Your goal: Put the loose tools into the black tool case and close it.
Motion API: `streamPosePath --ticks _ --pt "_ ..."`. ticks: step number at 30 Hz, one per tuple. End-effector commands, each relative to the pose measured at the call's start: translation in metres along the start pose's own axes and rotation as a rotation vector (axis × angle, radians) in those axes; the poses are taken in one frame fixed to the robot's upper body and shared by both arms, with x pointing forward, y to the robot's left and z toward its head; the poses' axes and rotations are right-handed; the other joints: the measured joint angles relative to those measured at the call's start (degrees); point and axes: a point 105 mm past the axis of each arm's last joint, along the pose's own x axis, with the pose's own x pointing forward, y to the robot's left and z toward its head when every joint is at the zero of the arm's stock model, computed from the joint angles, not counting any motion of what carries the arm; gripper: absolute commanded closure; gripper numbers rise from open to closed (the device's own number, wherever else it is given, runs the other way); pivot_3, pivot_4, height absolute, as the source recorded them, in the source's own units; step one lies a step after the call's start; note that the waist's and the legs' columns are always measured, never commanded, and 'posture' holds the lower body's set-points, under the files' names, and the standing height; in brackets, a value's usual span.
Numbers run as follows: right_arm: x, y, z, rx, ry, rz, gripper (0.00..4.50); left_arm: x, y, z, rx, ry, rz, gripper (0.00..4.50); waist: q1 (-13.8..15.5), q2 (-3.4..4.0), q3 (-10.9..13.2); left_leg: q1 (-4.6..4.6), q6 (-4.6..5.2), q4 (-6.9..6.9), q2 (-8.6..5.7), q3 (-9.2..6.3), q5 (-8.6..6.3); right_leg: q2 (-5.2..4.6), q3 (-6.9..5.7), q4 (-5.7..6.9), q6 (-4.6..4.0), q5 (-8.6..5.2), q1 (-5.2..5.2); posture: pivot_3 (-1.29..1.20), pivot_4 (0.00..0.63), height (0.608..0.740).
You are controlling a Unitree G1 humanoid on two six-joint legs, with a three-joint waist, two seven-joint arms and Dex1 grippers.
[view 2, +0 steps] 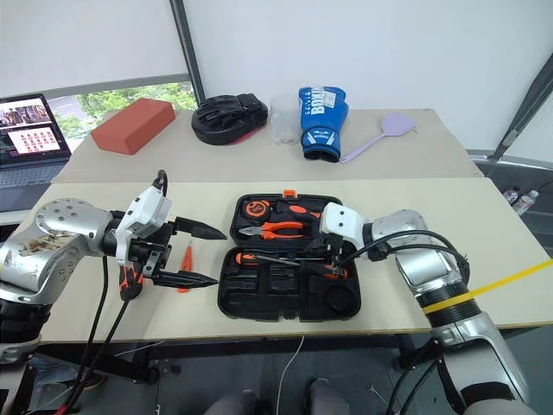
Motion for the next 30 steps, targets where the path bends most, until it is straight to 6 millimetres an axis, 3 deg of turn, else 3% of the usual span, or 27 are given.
streamPosePath --ticks 1,9,15,21,30 --pt "-0.005 0.013 0.013 -0.060 -0.035 0.055 4.45 -0.002 0.000 0.010 0.057 -0.004 0.006 0.00 0.0 0.00 0.0 0.00 0.00 0.00 0.00 -0.01 0.00 0.00 -0.01 0.00 0.00 0.00 0.00 0.00 0.150 0.740" --pt "-0.023 -0.008 0.027 -0.008 -0.081 -0.087 4.45 0.001 0.000 0.010 0.058 -0.010 -0.004 0.00 0.0 0.00 0.0 0.00 -0.14 0.02 0.00 0.01 -0.07 0.00 0.02 0.00 0.00 0.00 0.01 0.00 0.150 0.740" --pt "-0.023 0.008 0.031 0.073 -0.121 -0.013 4.45 0.003 -0.001 0.010 0.060 -0.012 -0.011 0.00 0.1 0.00 0.0 -0.01 -0.18 0.02 0.00 0.00 -0.10 0.00 0.00 0.00 0.00 0.00 0.01 0.00 0.150 0.740" --pt "-0.021 0.041 0.028 0.123 -0.114 0.139 4.45 0.001 0.001 0.011 0.060 -0.009 -0.013 0.00 0.5 0.00 0.0 -0.03 0.02 0.03 0.00 -0.01 0.01 -0.02 0.00 -0.02 0.01 0.00 0.02 0.00 0.150 0.740" --pt "-0.006 0.026 0.020 0.159 -0.090 0.040 4.45 0.002 0.001 0.012 0.062 -0.009 -0.016 0.00 0.5 0.00 0.0 -0.01 0.01 0.05 0.00 0.00 0.00 -0.02 0.02 0.03 0.01 0.00 0.01 0.00 0.150 0.740"
